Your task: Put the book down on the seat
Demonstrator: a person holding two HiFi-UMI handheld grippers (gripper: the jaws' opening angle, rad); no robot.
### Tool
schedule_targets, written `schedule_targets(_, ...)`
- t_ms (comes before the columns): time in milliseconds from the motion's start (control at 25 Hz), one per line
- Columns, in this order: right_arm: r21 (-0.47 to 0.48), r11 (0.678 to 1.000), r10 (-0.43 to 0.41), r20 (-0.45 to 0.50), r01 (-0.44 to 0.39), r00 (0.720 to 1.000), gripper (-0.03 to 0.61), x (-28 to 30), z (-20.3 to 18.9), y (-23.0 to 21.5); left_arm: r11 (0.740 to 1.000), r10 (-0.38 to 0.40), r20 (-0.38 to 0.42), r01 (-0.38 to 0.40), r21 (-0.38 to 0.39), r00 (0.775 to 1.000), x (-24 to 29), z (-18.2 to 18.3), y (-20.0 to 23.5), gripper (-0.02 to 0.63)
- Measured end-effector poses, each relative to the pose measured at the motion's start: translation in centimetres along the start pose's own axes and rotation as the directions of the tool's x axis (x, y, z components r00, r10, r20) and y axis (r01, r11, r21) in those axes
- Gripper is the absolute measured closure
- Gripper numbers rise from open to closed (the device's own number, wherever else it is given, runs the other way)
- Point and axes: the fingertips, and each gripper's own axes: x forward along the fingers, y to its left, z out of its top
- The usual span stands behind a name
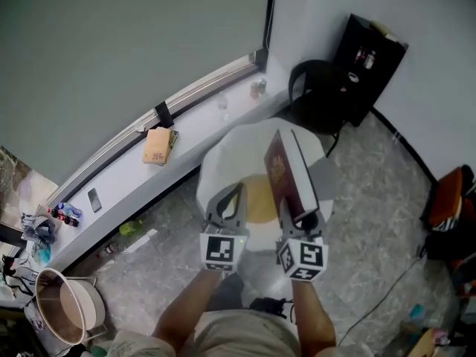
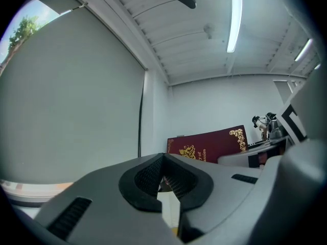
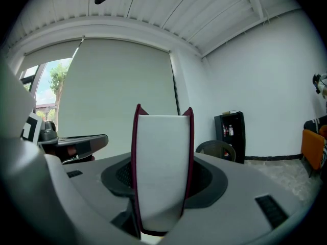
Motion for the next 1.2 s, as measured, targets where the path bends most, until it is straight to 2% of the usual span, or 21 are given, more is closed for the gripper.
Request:
schedule_targets(120,0.0,1.0,-0.006,-0.027,0.006,1.0,0.353,2.8,-1.0,0.7,1.0,-0.001,-0.009,0.001,-0.003,1.0,1.9,-1.1,2.3,0.607)
schedule_targets(280,0.003,1.0,-0.014,-0.07,0.014,0.997,0.353,5.7,-2.5,1.0,0.999,-0.002,-0.059,0.0,-0.035,0.998,4.1,-3.4,4.6,0.607)
schedule_targets(560,0.038,0.999,-0.02,-0.154,0.027,0.988,0.353,8.6,-6.8,0.8,0.999,-0.01,-0.121,0.005,-0.047,0.993,7.0,-7.7,6.1,0.607)
schedule_targets(920,0.106,0.994,-0.003,-0.266,0.032,0.964,0.353,11.7,-13.1,-3.0,0.999,-0.019,-0.244,0.008,-0.044,0.97,11.0,-15.1,3.7,0.607)
schedule_targets(1200,0.153,0.987,0.018,-0.372,0.041,0.928,0.353,13.2,-19.7,-9.2,0.998,-0.043,-0.321,0.025,-0.062,0.946,15.6,-22.1,-0.9,0.607)
